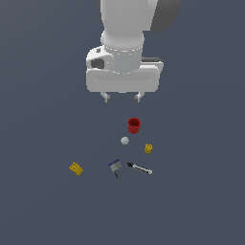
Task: Pick up a designated object from a clutter of objects.
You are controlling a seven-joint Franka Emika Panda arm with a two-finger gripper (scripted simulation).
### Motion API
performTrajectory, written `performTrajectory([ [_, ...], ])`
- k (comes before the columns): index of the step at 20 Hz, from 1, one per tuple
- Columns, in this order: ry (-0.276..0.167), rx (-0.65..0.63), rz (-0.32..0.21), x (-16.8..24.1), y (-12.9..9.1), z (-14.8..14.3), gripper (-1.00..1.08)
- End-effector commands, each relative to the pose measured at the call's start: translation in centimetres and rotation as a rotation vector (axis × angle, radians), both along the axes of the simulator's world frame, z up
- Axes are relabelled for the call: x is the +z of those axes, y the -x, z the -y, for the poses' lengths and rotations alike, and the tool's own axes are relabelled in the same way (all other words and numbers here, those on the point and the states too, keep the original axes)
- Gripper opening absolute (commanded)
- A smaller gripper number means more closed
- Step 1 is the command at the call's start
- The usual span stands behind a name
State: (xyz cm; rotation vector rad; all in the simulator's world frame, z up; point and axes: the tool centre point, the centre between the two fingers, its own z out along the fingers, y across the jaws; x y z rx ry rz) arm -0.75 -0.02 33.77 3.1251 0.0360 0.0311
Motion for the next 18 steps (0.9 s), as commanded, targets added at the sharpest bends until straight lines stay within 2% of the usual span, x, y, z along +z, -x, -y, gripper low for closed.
performTrajectory([
  [1, 0.0, 0.0, 0.0, 0.0, 0.0, 0.0, 1.0],
  [10, 0.02, 0.003, -0.031, -0.6, 0.7, 2.2, 1.0],
  [18, 0.019, 0.019, -0.031, -1.2, 0.5, 2.1, 1.0],
])
